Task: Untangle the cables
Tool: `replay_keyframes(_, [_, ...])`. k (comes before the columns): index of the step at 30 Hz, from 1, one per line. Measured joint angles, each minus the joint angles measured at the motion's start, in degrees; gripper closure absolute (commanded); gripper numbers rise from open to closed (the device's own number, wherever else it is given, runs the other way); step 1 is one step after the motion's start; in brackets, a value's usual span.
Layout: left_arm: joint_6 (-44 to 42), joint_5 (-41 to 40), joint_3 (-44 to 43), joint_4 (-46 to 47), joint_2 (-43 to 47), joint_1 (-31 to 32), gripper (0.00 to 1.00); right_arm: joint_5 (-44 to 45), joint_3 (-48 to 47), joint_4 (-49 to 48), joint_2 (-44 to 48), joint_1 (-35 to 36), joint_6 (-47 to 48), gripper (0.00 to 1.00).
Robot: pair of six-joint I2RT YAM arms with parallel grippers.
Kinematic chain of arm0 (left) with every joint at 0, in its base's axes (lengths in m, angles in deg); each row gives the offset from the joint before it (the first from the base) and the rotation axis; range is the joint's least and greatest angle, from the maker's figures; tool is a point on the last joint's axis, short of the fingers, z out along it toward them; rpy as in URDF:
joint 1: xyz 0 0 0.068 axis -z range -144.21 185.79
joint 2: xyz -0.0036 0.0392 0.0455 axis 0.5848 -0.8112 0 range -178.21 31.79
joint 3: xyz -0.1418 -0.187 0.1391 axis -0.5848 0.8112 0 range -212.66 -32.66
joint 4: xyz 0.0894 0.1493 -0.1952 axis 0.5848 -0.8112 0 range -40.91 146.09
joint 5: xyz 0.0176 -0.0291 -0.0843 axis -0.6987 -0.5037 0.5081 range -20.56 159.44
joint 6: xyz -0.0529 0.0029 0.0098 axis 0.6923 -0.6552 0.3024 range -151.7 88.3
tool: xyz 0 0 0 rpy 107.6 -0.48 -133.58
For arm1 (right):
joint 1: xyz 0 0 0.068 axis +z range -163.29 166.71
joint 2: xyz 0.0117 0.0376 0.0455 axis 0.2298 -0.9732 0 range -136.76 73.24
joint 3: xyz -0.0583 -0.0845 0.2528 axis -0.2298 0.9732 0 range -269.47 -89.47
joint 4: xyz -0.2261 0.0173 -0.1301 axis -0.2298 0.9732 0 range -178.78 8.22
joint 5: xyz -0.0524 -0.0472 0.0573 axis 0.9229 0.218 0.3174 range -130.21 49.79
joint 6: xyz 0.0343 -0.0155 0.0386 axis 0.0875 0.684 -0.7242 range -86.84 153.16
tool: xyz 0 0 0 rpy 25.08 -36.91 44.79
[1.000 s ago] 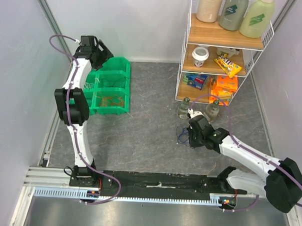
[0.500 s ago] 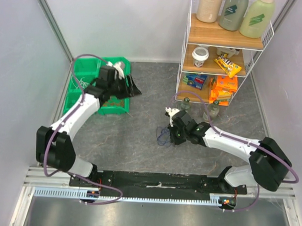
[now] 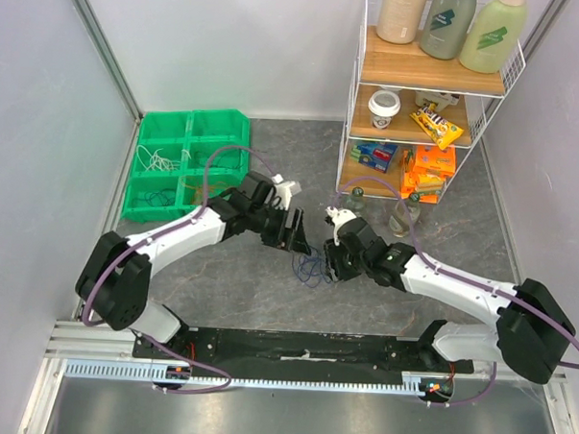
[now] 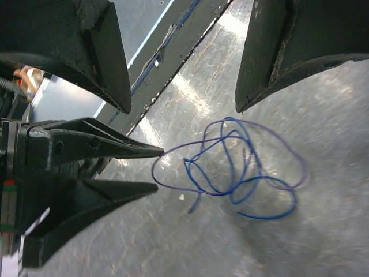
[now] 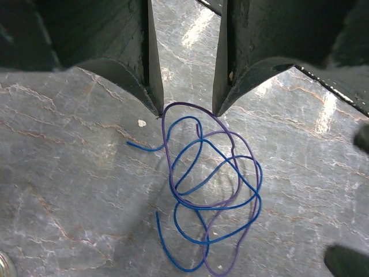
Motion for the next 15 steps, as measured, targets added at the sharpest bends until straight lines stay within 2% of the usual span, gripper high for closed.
replay_keyframes(5, [-2.1, 2.2, -2.6, -0.1, -5.2, 5.6, 0.21, 1.7, 1.2, 0.4, 0.7, -0.2, -1.3, 0.56])
replay_keyframes(7, [-2.7, 2.2, -3.7, -0.3, -7.3, 7.1, 0.28, 2.0, 1.6, 0.5, 0.7, -0.7, -1.8, 0.57])
replay_keyframes(10, [-3.3, 1.3, -5.7, -1.4, -10.4, 8.8, 0.32, 2.3, 2.2, 0.6, 0.8, -2.0, -2.3, 0.56])
replay_keyframes(12, [-3.4, -0.1, -6.7, -2.0, -11.5, 9.4, 0.3, 2.6, 2.7, 0.7, 1.1, -2.8, -2.5, 0.55])
replay_keyframes(15, [-3.3, -2.8, -7.4, -2.9, -11.8, 9.4, 0.18, 2.8, 3.0, 0.9, 1.4, -3.7, -2.7, 0.51])
